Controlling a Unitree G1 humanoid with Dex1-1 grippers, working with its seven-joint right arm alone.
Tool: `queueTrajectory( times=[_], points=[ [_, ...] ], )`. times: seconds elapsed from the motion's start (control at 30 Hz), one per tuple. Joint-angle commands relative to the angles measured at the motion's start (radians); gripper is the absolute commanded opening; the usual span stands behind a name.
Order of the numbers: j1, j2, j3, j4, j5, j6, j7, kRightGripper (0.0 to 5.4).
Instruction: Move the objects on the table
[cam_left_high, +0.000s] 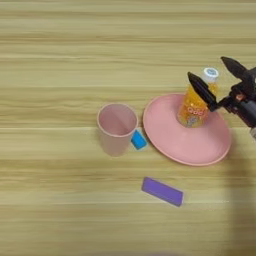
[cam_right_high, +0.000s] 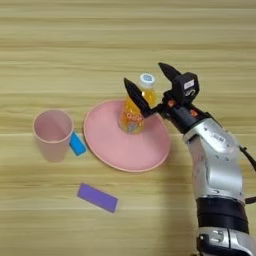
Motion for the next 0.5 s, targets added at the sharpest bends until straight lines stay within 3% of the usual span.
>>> queueTrajectory(
  times=[0.03,0.27,0.5],
  points=[
    [-0.077,-0.02,-0.044,-0.1,0.061,-0.037,-0.015,5.37],
    [-0.002,-0.018,-0.014,-0.316,0.206,0.005,0.1,5.37],
    [0.105,-0.046,0.076,-0.459,0.209,0.075,0.195,5.37]
  ],
)
